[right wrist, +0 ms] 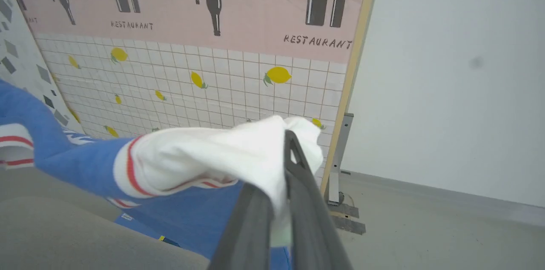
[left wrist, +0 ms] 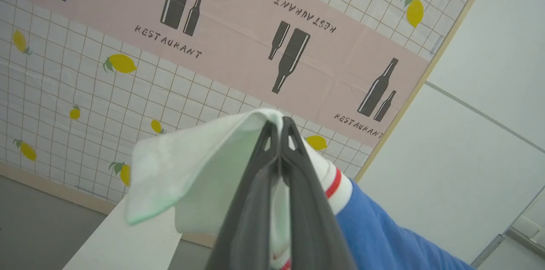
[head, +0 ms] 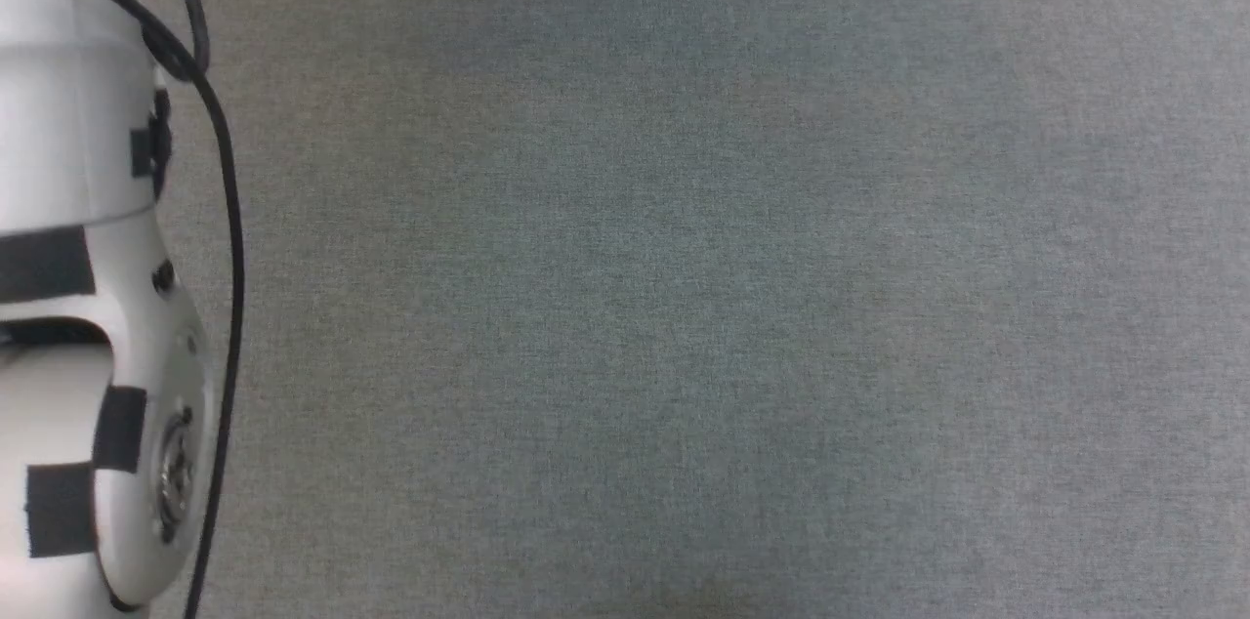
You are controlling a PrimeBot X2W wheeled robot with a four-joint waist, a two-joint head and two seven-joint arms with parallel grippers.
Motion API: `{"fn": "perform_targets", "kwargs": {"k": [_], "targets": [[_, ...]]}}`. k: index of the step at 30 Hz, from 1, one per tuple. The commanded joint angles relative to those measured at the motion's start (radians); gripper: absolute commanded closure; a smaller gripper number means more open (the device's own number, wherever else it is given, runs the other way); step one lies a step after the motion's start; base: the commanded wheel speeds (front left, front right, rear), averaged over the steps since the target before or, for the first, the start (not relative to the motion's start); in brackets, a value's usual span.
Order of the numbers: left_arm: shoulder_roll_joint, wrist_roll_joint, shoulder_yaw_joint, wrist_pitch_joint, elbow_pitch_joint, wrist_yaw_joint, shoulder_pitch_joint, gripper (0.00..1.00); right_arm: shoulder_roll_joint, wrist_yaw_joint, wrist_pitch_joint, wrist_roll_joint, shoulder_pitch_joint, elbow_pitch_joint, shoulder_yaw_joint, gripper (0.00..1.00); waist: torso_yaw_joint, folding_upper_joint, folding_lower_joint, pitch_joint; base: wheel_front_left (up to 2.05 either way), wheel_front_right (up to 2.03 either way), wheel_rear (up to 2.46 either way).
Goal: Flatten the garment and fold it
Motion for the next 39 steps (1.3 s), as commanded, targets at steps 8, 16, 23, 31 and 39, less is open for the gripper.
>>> {"fn": "perform_targets", "kwargs": {"k": [8,16,23,31,39], "targets": [[-0.036,-0.094,0.047,-0.071,0.03,-0.083,0.22,1.0,-0.039,-0.001,-0.077,0.146,0.205,0.038,0.064,1.0,0.037,0.0,-0.0003,-0.048,0.0,0.0,0.0],[-0.069,-0.179,0.076,-0.104,-0.079,-0.166,0.571,1.0,-0.079,-0.001,-0.165,0.288,0.556,-0.049,0.086,1.0,0.065,0.0,-0.0003,-0.185,0.0,0.0,0.0],[-0.083,-0.207,0.066,-0.024,-0.284,-0.115,1.013,1.0,-0.093,-0.001,-0.214,0.32,0.939,-0.152,0.036,1.0,0.082,0.0,-0.0003,-0.322,0.0,0.0,0.0],[-0.076,-0.219,0.063,0.08,-0.522,-0.018,1.406,1.0,-0.067,-0.001,-0.099,0.264,1.325,-0.295,-0.092,1.0,0.092,0.0,-0.0003,-0.412,0.0,0.0,0.0],[0.058,-0.013,-0.051,0.227,-0.61,0.104,1.594,1.0,-0.071,-0.001,0.184,0.093,1.524,-0.505,-0.154,1.0,0.085,0.0,-0.0003,-0.429,0.0,0.0,0.0]]}}
